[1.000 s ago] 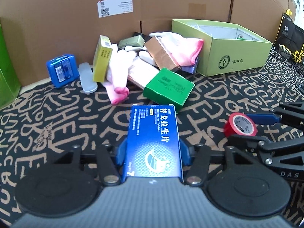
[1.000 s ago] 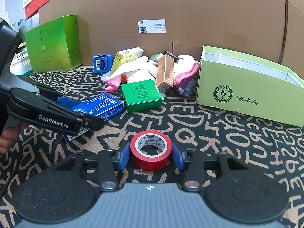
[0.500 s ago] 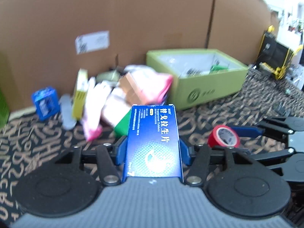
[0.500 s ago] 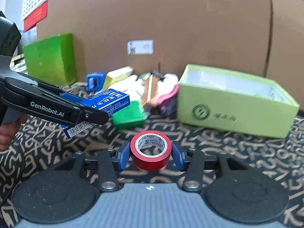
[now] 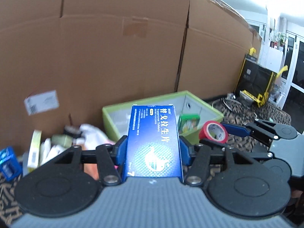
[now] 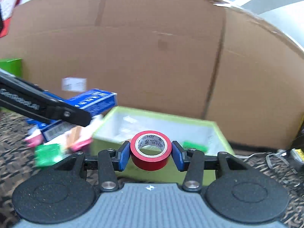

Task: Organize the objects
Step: 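Lower the blue box and red tape into the shoebox and open both tools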

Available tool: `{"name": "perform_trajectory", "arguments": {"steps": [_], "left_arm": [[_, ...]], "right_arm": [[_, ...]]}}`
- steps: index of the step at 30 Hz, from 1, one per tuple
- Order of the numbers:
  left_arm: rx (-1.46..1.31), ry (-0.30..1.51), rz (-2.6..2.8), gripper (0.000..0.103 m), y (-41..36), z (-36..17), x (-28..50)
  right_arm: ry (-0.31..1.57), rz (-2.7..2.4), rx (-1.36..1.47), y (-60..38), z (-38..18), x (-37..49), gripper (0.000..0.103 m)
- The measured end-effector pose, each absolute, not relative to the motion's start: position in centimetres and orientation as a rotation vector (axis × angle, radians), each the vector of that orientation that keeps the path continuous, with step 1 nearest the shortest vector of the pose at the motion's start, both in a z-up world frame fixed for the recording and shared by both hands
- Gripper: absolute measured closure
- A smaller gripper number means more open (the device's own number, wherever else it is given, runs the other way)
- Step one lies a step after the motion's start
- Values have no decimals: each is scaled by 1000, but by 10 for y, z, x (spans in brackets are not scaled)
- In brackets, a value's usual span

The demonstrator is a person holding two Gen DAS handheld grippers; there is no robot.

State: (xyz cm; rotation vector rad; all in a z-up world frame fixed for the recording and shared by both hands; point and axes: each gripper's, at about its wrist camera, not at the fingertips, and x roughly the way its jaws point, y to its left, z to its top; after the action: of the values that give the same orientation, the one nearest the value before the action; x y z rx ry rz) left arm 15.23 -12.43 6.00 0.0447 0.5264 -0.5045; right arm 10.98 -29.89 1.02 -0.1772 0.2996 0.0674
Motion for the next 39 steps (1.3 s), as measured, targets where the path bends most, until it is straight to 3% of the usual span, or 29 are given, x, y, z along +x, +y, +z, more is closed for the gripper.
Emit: {"name": "perform_trajectory", "arguments": {"steps": [10,22,23,24,25,26,27,39], "left_arm": [[26,598,-508,48,-172,27,243],[68,605,-492,48,-192,1,289],[64,597,-498,45,-192,-1,289],[59,591,-501,31,-192,-2,289],[50,583,-495,15,-190,-2,289],[33,566,-482,9,-188,-2,287],[13,547,-469,0,-185,-1,285],[-149,441,-457,0,-144,41,225]], "right_arm": [[339,2,-178,-339,0,212,52],[476,29,-228,-334,-26,282,52],[493,40,-239,-333,-28,282,51],[490,45,-254,-332,-29,280,49],[472,44,-270,-331,-27,276,40],[454,39,-290,-330,-25,272,28],[437,31,-308,-329,-23,267,26],[225,-17,-214,-319,44,160,10]]}}
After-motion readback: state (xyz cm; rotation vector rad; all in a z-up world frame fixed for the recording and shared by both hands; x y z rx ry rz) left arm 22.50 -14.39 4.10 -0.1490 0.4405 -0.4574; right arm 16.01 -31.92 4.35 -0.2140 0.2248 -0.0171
